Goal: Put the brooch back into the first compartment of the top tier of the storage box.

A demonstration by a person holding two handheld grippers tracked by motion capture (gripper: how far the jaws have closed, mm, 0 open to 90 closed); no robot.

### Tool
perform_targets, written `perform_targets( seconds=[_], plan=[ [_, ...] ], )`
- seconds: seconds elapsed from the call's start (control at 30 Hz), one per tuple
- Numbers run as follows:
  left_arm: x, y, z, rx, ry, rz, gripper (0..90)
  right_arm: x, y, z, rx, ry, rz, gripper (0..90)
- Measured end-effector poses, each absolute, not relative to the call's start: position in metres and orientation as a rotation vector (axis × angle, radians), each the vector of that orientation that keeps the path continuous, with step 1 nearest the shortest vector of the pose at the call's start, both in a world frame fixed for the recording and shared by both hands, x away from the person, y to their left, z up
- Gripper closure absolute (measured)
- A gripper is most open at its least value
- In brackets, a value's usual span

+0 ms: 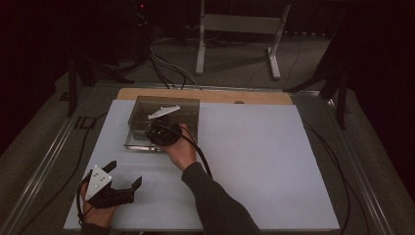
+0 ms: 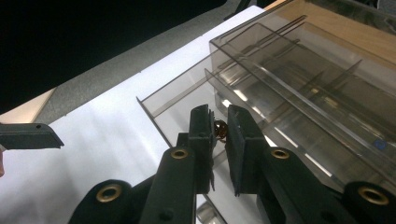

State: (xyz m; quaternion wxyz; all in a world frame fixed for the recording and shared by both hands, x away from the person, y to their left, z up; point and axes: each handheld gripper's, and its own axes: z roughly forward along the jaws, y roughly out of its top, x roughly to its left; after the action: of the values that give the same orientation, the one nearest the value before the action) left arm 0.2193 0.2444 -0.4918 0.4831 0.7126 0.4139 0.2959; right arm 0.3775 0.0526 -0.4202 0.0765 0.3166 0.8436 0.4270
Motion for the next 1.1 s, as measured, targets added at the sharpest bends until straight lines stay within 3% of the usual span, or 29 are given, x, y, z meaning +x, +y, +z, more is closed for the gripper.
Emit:
perform_targets(
  seconds=[0.6, 0.7, 0.73, 0.8, 0.87, 0.9, 0.93, 0.97, 1.0, 1.1],
  plan=[
    [0.22, 0.245, -0.492, 1.733, 1.006, 0.717, 0.3, 0.382, 0.072, -0.431, 0.987, 2.566, 1.266, 80.2],
    [0.22, 0.245, -0.492, 1.733, 1.006, 0.716, 0.3, 0.385, 0.071, -0.433, 1.028, 2.575, 1.288, 62.8],
    [0.22, 0.245, -0.492, 1.733, 1.005, 0.718, 0.3, 0.385, 0.071, -0.433, 1.028, 2.575, 1.288, 62.8],
    [0.22, 0.245, -0.492, 1.734, 1.005, 0.718, 0.3, 0.388, 0.067, -0.434, 1.078, 2.616, 1.354, 46.7],
    [0.22, 0.244, -0.492, 1.735, 1.005, 0.719, 0.3, 0.387, 0.065, -0.432, 1.061, 2.629, 1.334, 36.7],
    [0.22, 0.244, -0.492, 1.736, 1.006, 0.719, 0.3, 0.387, 0.065, -0.432, 1.061, 2.629, 1.334, 36.7],
    [0.22, 0.244, -0.492, 1.737, 1.005, 0.718, 0.3, 0.385, 0.063, -0.429, 1.04, 2.612, 1.297, 26.9],
    [0.22, 0.244, -0.492, 1.737, 1.005, 0.718, 0.3, 0.385, 0.063, -0.429, 1.04, 2.612, 1.297, 26.9],
    [0.22, 0.244, -0.492, 1.738, 1.005, 0.718, 0.3, 0.384, 0.059, -0.425, 1.025, 2.587, 1.283, 18.7],
    [0.22, 0.244, -0.492, 1.74, 1.005, 0.719, 0.3, 0.381, 0.052, -0.42, 1.014, 2.543, 1.262, 15.0]
  ],
)
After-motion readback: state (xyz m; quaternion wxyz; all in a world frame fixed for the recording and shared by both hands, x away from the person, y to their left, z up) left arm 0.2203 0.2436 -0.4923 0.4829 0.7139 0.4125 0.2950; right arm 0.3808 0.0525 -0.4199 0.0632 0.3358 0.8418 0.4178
